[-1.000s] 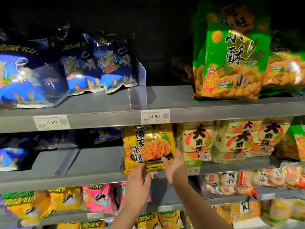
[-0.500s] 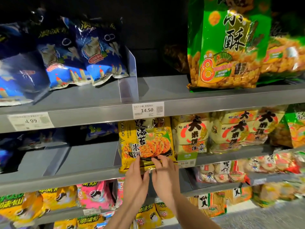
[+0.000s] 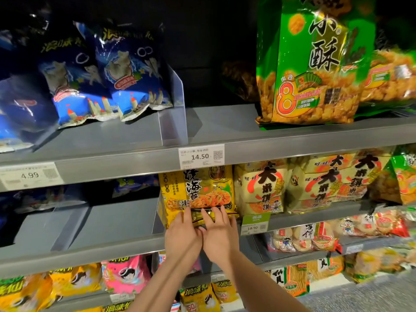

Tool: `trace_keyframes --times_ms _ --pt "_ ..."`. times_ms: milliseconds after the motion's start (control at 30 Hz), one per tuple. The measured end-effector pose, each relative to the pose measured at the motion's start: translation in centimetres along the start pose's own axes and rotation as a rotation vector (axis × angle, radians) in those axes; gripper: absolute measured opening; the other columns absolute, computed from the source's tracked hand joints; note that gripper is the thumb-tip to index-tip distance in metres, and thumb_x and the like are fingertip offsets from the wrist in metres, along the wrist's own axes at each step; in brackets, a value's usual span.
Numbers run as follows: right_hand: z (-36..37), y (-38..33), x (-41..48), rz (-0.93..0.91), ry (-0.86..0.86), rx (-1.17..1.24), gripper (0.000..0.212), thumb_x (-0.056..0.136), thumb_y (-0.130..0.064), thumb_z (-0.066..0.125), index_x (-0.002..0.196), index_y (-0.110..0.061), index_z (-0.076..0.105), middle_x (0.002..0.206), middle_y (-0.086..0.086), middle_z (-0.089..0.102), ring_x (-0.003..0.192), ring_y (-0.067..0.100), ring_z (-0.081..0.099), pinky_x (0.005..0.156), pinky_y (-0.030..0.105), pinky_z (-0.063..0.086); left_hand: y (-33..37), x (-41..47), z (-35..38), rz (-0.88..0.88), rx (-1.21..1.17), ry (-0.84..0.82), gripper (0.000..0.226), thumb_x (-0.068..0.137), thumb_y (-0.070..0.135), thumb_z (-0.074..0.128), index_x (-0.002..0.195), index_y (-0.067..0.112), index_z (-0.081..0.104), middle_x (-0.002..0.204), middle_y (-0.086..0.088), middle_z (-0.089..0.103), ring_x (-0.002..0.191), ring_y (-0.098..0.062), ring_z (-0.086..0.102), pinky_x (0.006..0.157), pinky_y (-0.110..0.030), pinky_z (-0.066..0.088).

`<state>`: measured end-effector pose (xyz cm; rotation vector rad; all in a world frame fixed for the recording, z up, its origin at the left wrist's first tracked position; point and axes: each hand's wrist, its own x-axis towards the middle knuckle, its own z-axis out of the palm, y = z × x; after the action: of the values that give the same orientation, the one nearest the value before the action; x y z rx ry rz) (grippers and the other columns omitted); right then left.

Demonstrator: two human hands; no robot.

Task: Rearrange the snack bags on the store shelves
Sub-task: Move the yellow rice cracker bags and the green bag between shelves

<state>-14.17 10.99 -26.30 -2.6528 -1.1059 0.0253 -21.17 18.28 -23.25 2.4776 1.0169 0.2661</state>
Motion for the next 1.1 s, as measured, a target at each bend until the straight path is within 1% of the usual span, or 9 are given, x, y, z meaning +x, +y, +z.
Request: trace_keyframes --times_ms 67,167,300,500,600,733,933,1033,1100 --pt "-0.5 0.1 0.8 0.009 -0.126 0.068 0.052 0.098 -0.042 0.028 0.148 -0.03 0.018 0.158 0.003 0.012 0.146 0.024 -0.001 0.116 0.05 0.004 0.1 0.6 0.1 -0.014 0.021 -0.03 0.066 0.087 0.029 0.047 0.144 0.015 0.019 0.147 -0.008 0.035 0.125 -0.027 0.046 0.096 -0.037 0.04" --pt "-1.1 0.5 0.6 0.001 -0.191 0.061 0.053 0.098 -0.041 0.027 0.148 -0.03 0.014 0.159 -0.001 0.004 0.146 0.022 -0.006 0.117 0.05 0.0 -0.1 0.7 0.3 -0.011 0.037 -0.061 0.071 0.085 0.03 0.049 0.146 0.015 0.015 0.152 -0.009 0.027 0.127 -0.029 0.045 0.097 -0.038 0.041" --pt "-0.9 0.9 -1.3 -0.026 -0.069 0.065 0.047 0.094 -0.035 0.039 0.14 -0.023 0.037 0.155 0.001 0.024 0.144 0.021 0.017 0.116 0.047 0.009 -0.7 -0.7 1.0 0.042 0.15 -0.088 0.072 0.089 0.032 0.042 0.148 0.019 0.004 0.154 -0.008 0.018 0.132 -0.025 0.038 0.103 -0.037 0.035" --pt "-1.4 1.2 -2.8 -0.004 0.005 0.03 0.043 0.088 -0.028 0.048 0.13 -0.017 0.048 0.136 0.003 0.05 0.135 0.023 0.036 0.113 0.052 0.016 -1.0 -2.7 1.5 0.025 0.179 -0.024 0.067 0.087 0.028 0.044 0.146 0.021 0.014 0.139 -0.001 0.038 0.128 -0.019 0.037 0.104 -0.04 0.03" --pt "-1.3 2.1 -2.9 0.079 0.049 -0.005 0.04 0.064 -0.032 0.07 0.103 -0.02 0.067 0.103 0.0 0.067 0.106 0.022 0.063 0.095 0.054 0.043 -0.5 -2.5 1.1 0.029 0.169 -0.007 0.065 0.086 0.029 0.046 0.145 0.022 0.018 0.139 -0.002 0.037 0.129 -0.021 0.036 0.105 -0.043 0.031" --pt "-1.6 2.7 -2.6 0.076 0.082 -0.025 0.041 0.053 -0.033 0.077 0.091 -0.02 0.07 0.089 -0.001 0.069 0.089 0.021 0.068 0.085 0.049 0.052 0.2 -1.8 0.5 0.043 0.177 0.012 0.067 0.087 0.031 0.046 0.146 0.025 0.014 0.146 -0.003 0.029 0.135 -0.021 0.028 0.109 -0.045 0.027" --pt "-1.2 2.5 -1.2 0.101 0.069 -0.022 0.046 0.059 -0.036 0.072 0.101 -0.018 0.069 0.1 0.008 0.068 0.093 0.025 0.068 0.092 0.05 0.047 0.0 -0.4 -0.3 0.05 0.162 0.04 0.071 0.085 0.029 0.049 0.146 0.027 0.014 0.149 -0.006 0.023 0.14 -0.023 0.021 0.108 -0.043 0.033" --pt "-1.2 2.1 -0.7 0.101 0.004 0.005 0.055 0.083 -0.042 0.051 0.133 -0.021 0.047 0.137 0.01 0.046 0.131 0.028 0.041 0.113 0.051 0.019 -0.4 -0.3 0.2 0.074 0.138 0.027 0.074 0.085 0.026 0.05 0.147 0.025 0.01 0.15 -0.007 0.019 0.142 -0.023 0.014 0.109 -0.041 0.03" --pt "-1.2 2.2 -0.6 0.114 -0.038 0.011 0.059 0.089 -0.046 0.043 0.142 -0.023 0.032 0.149 0.007 0.03 0.14 0.023 0.024 0.116 0.048 0.005 -0.7 -0.4 0.6 0.085 0.15 0.009 0.077 0.085 0.024 0.049 0.148 0.024 0.004 0.152 -0.008 0.013 0.144 -0.024 0.007 0.113 -0.042 0.026"
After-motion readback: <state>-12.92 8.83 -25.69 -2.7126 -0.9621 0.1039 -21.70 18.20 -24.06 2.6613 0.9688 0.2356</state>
